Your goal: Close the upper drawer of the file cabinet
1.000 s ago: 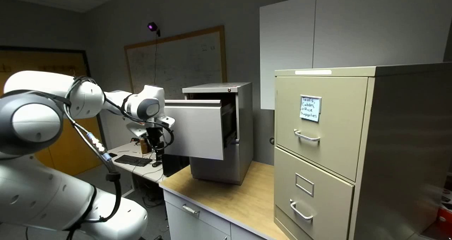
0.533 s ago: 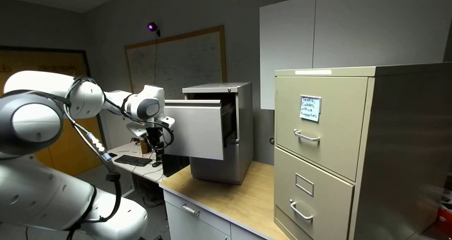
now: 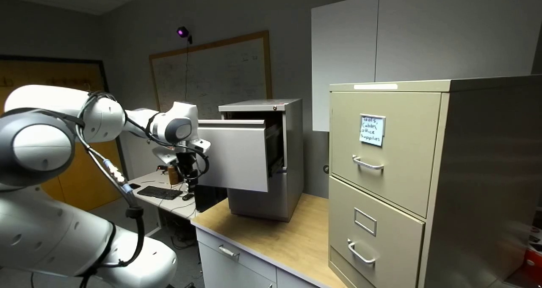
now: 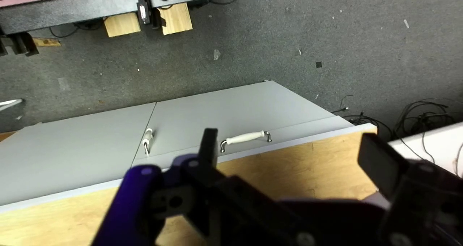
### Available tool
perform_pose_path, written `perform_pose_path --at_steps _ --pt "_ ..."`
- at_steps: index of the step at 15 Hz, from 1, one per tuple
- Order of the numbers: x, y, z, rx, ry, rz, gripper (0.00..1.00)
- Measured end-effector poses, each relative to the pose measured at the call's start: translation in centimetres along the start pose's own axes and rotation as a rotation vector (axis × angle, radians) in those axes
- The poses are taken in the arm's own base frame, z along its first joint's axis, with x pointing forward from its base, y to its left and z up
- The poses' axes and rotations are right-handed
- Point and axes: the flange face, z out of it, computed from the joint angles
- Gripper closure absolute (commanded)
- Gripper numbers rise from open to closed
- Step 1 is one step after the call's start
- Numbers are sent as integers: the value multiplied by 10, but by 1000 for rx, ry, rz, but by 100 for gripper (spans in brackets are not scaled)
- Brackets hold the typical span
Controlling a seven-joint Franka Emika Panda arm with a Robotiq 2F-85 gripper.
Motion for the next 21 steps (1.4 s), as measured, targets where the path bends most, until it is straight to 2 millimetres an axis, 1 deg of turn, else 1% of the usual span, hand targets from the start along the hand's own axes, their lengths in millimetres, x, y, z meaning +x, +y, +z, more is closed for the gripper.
perform_pose_path --at_steps 1,4,5,7,10,11,12,16,21 --pt "1 0 -2 1 10 1 25" --pt "4 3 -12 10 60 6 48" --pt "5 5 -17 12 86 10 57" --pt "9 9 -29 12 154 28 71" --pt "15 16 -50 4 287 67 95" --pt "18 17 -58 3 339 79 99" --pt "20 18 -65 5 389 90 100" --pt "27 17 -95 37 583 117 100" --pt "32 7 -115 82 682 122 100"
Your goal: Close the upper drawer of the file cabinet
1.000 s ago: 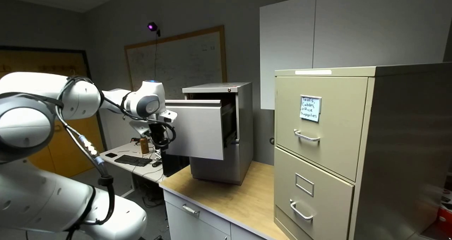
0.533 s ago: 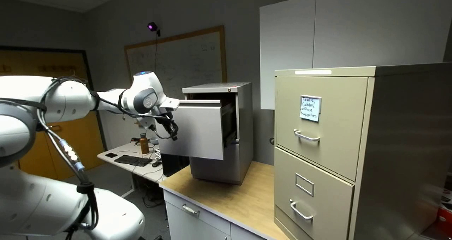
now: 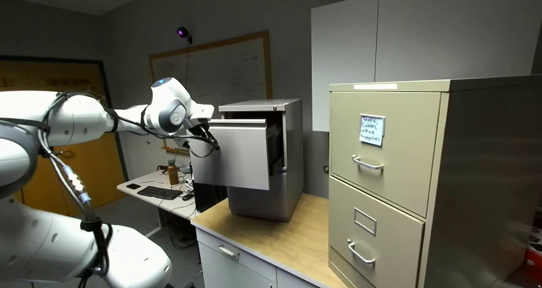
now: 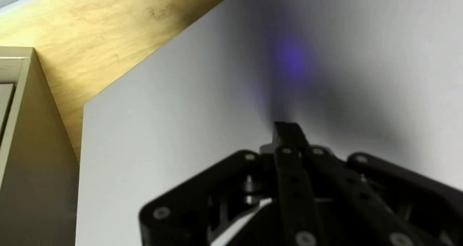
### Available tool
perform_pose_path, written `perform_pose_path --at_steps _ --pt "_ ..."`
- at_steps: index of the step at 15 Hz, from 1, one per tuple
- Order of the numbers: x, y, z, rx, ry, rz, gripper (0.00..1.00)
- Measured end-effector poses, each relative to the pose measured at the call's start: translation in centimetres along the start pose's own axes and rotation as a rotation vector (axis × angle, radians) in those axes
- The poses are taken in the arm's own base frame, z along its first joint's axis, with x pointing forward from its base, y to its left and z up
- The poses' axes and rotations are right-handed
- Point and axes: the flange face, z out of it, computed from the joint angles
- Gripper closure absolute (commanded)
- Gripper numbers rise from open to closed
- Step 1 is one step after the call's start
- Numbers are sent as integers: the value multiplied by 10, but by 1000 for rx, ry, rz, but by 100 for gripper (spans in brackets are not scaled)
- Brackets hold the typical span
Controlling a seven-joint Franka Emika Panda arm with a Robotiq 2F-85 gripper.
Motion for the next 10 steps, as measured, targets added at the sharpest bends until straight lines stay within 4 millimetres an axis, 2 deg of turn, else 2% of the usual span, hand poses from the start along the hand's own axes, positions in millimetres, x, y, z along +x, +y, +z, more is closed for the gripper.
perform_pose_path --at_steps 3,6,10 --pt "15 -13 -7 31 41 -3 100" --pt "35 -31 -6 47 61 -20 100" --pt "68 -58 23 37 67 -50 100"
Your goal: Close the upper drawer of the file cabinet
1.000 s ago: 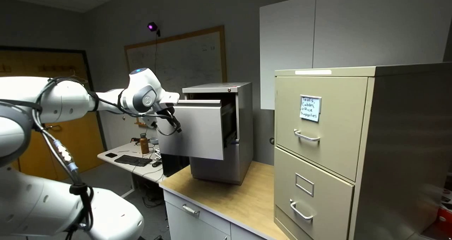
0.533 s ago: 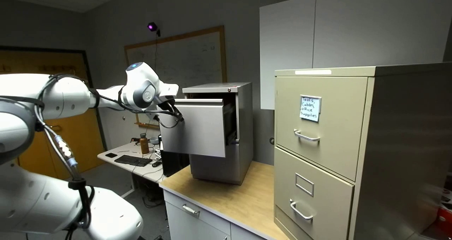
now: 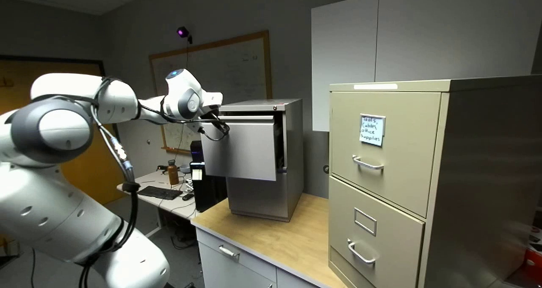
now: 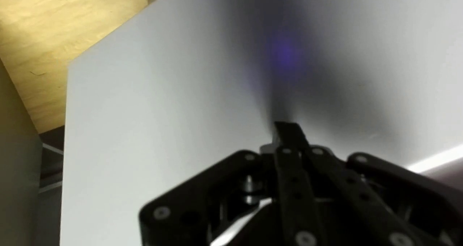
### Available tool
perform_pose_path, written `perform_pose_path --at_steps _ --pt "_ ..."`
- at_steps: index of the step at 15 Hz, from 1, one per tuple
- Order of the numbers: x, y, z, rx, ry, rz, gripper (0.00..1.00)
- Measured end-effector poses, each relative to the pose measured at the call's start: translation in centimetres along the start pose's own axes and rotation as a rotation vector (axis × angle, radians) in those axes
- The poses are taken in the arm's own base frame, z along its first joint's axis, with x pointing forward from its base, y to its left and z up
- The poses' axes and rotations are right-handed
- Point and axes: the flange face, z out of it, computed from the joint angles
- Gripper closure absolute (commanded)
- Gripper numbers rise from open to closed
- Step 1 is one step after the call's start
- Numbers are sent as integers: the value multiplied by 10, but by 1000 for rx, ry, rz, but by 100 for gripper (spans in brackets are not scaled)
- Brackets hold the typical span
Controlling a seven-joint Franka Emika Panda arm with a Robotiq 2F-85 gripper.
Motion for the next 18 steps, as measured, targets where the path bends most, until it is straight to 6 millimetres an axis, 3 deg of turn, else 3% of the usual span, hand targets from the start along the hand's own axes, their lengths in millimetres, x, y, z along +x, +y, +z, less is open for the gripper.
perform_pose_path --at_steps 5,11,15,18 --pt "52 -31 44 -8 30 -5 100" --pt "114 -61 75 11 70 35 100" --pt "138 -87 93 20 57 37 100" --pt "149 -94 95 -27 20 46 100"
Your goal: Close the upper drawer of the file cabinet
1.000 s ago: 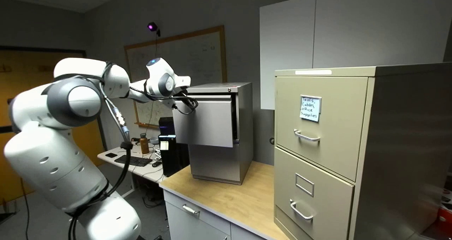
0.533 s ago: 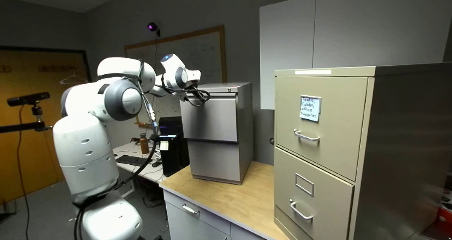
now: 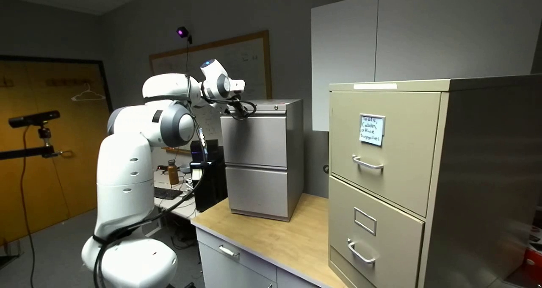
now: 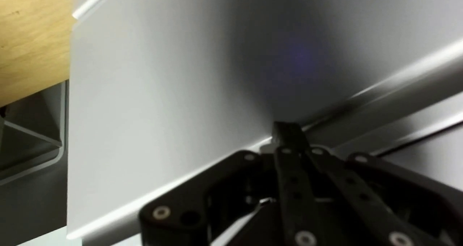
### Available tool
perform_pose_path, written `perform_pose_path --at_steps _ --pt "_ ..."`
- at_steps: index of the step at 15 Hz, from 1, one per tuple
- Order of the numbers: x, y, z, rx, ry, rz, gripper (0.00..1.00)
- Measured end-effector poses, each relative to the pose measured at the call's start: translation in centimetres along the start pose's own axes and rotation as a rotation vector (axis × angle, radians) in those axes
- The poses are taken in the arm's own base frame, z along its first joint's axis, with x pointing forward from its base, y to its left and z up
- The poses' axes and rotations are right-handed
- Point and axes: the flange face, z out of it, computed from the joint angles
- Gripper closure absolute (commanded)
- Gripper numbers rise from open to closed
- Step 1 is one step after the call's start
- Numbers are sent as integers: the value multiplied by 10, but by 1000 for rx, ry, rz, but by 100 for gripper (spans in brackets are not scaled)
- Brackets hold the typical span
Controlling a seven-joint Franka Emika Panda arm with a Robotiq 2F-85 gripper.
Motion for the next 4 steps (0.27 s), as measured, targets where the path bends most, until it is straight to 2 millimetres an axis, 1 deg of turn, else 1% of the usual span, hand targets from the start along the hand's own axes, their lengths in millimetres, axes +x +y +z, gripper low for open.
perform_pose_path --at_steps 4 --pt "7 -9 0 -55 -46 7 100"
